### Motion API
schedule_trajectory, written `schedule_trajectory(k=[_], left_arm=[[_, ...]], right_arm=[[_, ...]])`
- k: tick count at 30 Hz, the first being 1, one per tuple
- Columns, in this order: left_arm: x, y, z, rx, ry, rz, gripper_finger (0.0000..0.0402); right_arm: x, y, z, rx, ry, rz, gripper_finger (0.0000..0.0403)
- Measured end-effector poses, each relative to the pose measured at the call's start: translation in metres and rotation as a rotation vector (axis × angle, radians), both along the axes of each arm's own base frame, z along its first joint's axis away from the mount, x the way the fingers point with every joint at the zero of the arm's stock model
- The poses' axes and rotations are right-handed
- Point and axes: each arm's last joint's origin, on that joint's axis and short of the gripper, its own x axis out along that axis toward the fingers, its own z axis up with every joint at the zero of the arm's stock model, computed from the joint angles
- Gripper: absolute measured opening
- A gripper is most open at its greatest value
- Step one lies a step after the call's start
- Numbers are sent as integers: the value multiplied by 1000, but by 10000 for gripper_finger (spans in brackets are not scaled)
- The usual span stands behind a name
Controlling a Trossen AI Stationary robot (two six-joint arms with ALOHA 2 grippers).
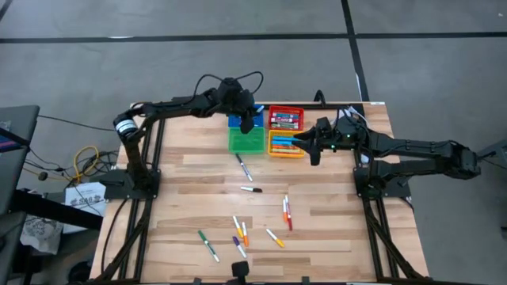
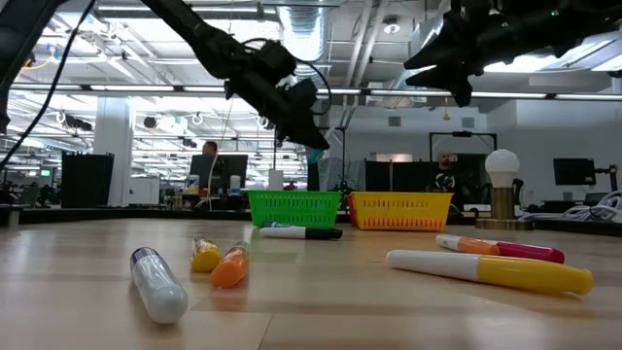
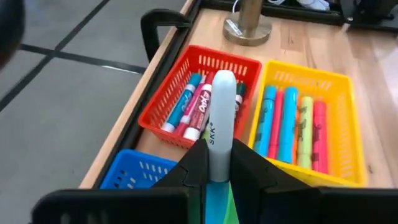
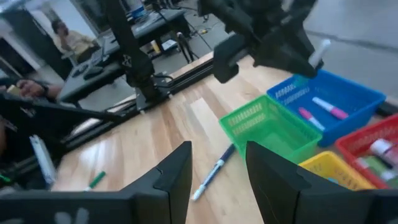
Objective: Pick & Place Markers
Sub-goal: Put the small blue highlighter pen into the blue bin
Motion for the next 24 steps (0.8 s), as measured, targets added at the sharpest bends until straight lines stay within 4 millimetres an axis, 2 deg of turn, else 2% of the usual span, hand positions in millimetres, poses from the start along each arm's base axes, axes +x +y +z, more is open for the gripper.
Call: schedule_trajectory(k=[8, 12, 15, 20, 24], left_arm=[[-5, 23, -12, -70, 47, 5, 41], [-11, 30, -12, -85, 50, 13, 41], [-14, 34, -12, -71, 54, 1, 41], [-20, 42, -12, -42, 61, 3, 41], [-21, 48, -21, -16, 91, 4, 47]], right_arm=[[0, 0, 0, -90, 12, 27, 142], [0, 2, -9, -91, -22, 32, 140], [-1, 2, -13, -86, -93, 26, 137], [-2, 1, -17, -80, -96, 18, 139], [-2, 2, -17, -77, -96, 22, 138]])
